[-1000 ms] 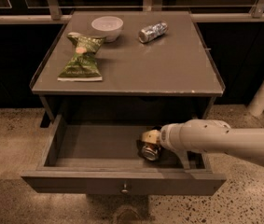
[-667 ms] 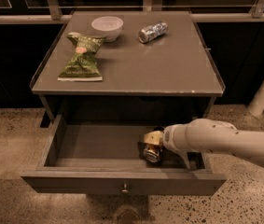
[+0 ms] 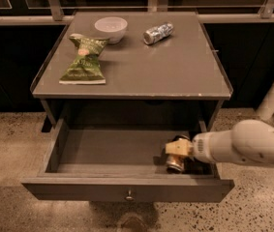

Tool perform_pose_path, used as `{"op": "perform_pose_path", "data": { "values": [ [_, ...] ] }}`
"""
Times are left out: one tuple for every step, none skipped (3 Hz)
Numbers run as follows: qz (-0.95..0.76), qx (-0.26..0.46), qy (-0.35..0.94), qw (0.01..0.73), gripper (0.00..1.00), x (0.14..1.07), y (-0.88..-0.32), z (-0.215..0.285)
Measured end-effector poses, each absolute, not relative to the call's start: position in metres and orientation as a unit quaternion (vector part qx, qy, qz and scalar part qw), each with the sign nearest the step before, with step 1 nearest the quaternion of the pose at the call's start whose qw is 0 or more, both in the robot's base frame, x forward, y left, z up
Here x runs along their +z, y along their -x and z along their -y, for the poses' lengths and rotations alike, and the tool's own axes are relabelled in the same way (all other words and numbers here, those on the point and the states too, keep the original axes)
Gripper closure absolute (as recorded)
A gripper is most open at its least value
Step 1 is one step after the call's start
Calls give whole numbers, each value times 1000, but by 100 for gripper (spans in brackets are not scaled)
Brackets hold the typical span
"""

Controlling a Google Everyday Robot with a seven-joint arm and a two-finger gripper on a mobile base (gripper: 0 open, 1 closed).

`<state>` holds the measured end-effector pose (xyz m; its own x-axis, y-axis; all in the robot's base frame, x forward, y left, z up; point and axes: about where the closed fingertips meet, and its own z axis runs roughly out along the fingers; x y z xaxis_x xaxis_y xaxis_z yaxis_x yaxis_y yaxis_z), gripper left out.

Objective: Pick orange can from top drawer and place on counter

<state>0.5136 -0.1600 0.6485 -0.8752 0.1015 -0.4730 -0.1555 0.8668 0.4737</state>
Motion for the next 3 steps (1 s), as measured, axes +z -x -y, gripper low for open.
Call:
{"op": "perform_pose_path", "data": {
  "values": [
    [-915, 301, 17, 269, 100, 679, -504, 194],
    [-893, 333, 35, 300, 100, 713, -523, 217],
    [-864, 360, 53, 348, 100, 766, -554, 231]
  ]
}}
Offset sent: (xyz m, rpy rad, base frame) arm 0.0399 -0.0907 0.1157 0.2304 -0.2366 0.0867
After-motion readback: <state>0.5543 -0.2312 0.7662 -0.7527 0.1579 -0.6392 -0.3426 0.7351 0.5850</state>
